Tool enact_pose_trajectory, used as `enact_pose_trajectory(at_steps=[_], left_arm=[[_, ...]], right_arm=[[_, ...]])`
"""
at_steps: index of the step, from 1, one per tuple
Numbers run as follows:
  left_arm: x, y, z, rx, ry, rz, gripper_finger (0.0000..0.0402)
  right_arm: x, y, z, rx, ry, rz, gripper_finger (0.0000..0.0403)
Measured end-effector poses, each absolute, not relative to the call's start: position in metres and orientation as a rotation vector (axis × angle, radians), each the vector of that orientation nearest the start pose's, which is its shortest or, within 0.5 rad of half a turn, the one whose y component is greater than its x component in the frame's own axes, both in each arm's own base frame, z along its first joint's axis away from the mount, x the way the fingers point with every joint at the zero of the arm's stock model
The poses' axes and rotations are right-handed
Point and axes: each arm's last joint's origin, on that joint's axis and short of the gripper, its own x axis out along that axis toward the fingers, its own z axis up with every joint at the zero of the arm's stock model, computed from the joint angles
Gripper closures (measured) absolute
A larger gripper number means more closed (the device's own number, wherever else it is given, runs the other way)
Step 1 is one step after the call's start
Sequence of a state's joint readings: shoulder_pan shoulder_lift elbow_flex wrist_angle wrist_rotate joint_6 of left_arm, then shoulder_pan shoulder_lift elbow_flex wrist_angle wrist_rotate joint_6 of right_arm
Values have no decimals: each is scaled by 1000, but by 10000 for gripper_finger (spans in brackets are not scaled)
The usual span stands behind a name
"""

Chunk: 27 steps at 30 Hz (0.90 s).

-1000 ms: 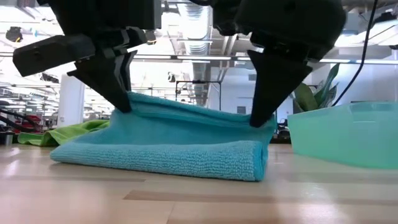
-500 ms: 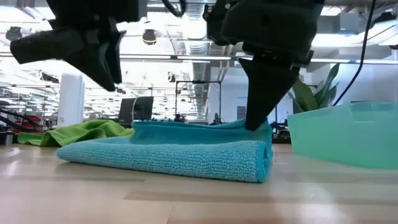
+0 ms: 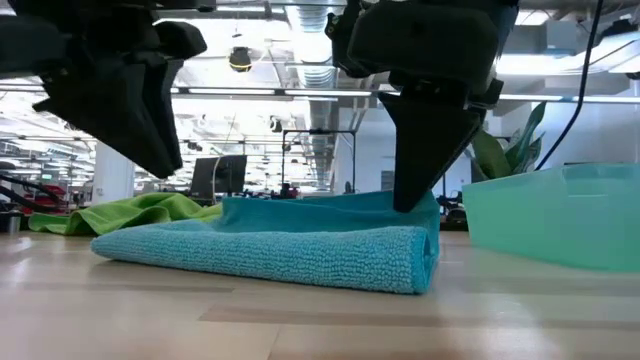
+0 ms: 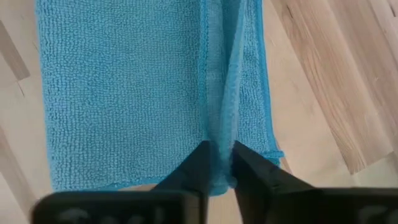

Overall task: Roll microfiber towels into tight, uniform cylinder then place into a basket
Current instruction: Fold the blue microfiber towel, then roll the blue microfiber towel

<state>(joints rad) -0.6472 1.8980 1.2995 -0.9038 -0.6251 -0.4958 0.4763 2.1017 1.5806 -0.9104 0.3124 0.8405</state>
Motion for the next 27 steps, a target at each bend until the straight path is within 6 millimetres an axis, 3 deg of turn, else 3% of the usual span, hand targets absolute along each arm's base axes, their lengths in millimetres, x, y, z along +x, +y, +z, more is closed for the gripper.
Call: enact_pose_trajectory(at_steps=[6,13,20,27], left_arm=[[287,-193,173,471,1100,330,377],[289,-194,180,451,1083,328,399],[287,-191,198,409,1018,344,401],[287,-191,203,421,1003,328,401]], right_arm=[[365,179,172,193,1266,-418,258],[352,180,199,108,1296,-423,248],[336,215,208,40,1177,-359,265],[331,249,201,85,1030,-250,280]])
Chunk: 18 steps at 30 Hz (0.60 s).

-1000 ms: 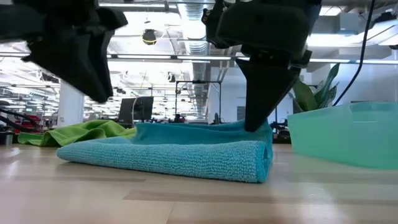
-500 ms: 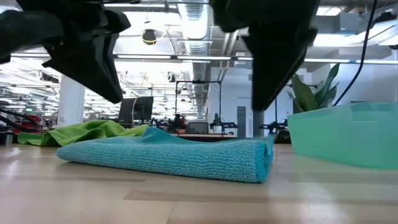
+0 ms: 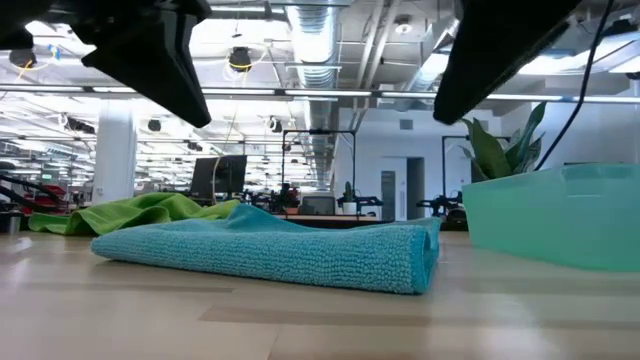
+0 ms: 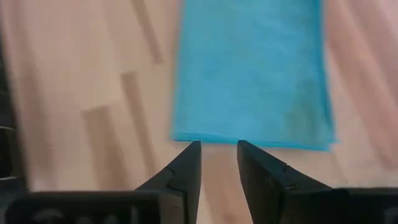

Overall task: Roll microfiber towels into tight, uniform cylinder then place into a basket
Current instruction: Roll the blue microfiber towel

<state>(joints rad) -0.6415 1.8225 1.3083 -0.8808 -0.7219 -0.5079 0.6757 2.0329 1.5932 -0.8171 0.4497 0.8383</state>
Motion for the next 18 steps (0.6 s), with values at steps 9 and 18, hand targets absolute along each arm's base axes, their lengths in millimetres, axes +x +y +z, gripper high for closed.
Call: enact_pose_trajectory(at_steps=[9,18], left_arm=[[266,-193,223,381,980,290,401],[218,-177,231,151,772,317,401]], right_arm=[[330,271,207,128,869,-210,285],[336,265,208,136,845,-228,285]])
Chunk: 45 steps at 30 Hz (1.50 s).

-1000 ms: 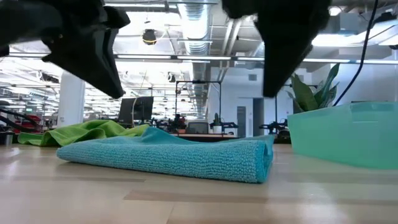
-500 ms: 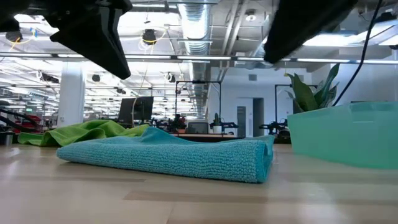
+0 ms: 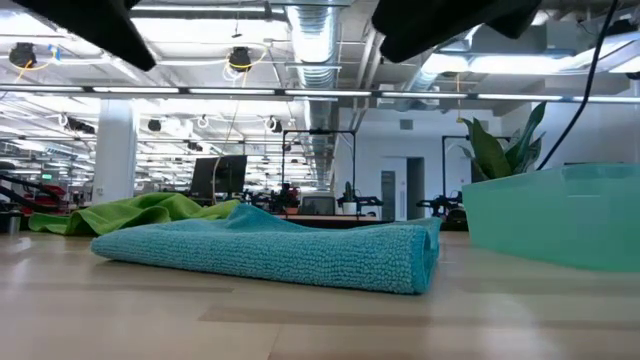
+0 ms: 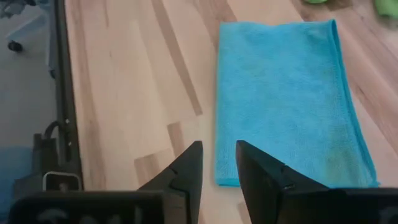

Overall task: Roll microfiber towels into tight, uniform cylinder then place into a basket
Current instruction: Roll the blue microfiber towel

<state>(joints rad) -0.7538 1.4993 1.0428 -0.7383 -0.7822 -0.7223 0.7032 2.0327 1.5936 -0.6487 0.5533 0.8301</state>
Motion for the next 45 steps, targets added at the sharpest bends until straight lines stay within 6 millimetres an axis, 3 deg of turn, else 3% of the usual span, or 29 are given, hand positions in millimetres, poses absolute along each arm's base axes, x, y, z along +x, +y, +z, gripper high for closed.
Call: enact_pose_trajectory(at_steps=[3,12,20,32,45], left_arm=[[213,-171,220,74,684,267,401],[230,-167,200,-3,512,-56,401],[239,-151,187,-48,545,-88,402],[260,-153,141,-28,626,-78,401],[260,-138,118,-82,790,44,401]], right_arm=[[339,262,208,140,846,-236,285],[341,259,208,118,846,-235,285],[344,253,197,137,827,-245,294],[344,244,166,189,797,-218,395],[337,235,135,306,773,-150,397]])
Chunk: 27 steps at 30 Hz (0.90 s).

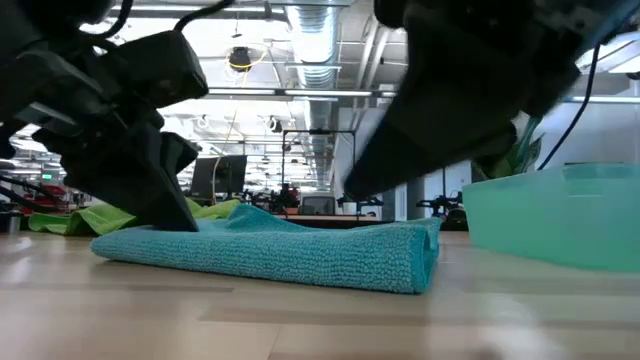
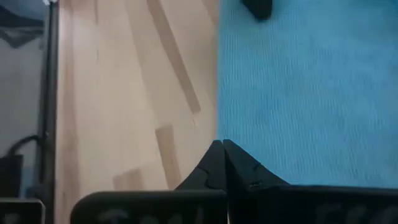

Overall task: Roll microfiber towels into tight, uniform cylinder then place into a basket
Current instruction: Roll the blue microfiber towel

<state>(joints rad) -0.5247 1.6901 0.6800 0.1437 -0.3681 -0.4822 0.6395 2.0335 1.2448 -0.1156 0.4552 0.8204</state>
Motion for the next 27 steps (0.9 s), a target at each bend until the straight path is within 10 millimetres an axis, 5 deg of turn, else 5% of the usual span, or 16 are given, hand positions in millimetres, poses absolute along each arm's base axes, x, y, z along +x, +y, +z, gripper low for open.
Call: enact_pose_trajectory(at_steps=[27], left_arm=[[238,-171,117,-412,830,68,401]], right_arm=[[332,220,118,375,947,-130,395]])
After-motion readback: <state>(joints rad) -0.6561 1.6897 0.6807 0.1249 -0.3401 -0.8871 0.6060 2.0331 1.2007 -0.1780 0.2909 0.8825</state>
